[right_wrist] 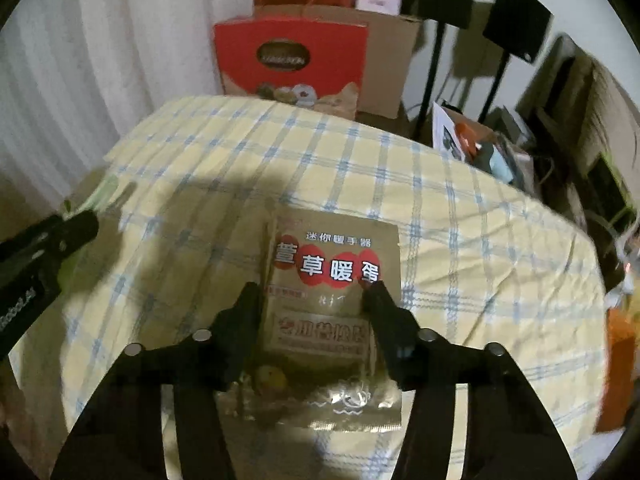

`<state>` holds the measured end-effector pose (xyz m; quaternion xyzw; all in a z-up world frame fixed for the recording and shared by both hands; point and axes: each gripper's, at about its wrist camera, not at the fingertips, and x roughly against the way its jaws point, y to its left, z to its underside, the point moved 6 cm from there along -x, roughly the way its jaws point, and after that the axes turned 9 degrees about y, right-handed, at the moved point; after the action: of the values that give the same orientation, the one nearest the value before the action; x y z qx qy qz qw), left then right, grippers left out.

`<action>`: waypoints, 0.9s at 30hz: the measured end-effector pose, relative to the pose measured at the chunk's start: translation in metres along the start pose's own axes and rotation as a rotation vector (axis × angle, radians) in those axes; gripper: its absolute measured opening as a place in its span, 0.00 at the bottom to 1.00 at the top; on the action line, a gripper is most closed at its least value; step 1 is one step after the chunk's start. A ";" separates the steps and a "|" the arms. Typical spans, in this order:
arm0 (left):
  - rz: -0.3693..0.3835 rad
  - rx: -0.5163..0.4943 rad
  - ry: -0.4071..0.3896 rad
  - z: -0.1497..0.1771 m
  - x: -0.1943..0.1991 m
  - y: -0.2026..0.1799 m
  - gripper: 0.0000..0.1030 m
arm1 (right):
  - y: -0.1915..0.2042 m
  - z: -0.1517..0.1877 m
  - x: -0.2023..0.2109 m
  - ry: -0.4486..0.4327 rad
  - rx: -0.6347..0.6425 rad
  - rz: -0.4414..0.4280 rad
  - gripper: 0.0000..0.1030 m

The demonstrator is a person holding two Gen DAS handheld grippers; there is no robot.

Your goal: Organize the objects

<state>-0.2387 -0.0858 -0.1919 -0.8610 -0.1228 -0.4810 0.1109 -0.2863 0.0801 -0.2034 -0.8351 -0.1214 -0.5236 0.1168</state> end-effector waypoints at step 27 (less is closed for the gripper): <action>0.177 -0.019 0.107 0.008 -0.015 -0.025 0.38 | -0.058 -0.005 -0.025 0.049 0.193 -0.144 0.85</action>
<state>-0.2483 -0.0618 -0.2070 -0.8424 -0.0356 -0.5160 0.1513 -0.3201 0.1316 -0.2197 -0.7962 -0.2281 -0.5367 0.1614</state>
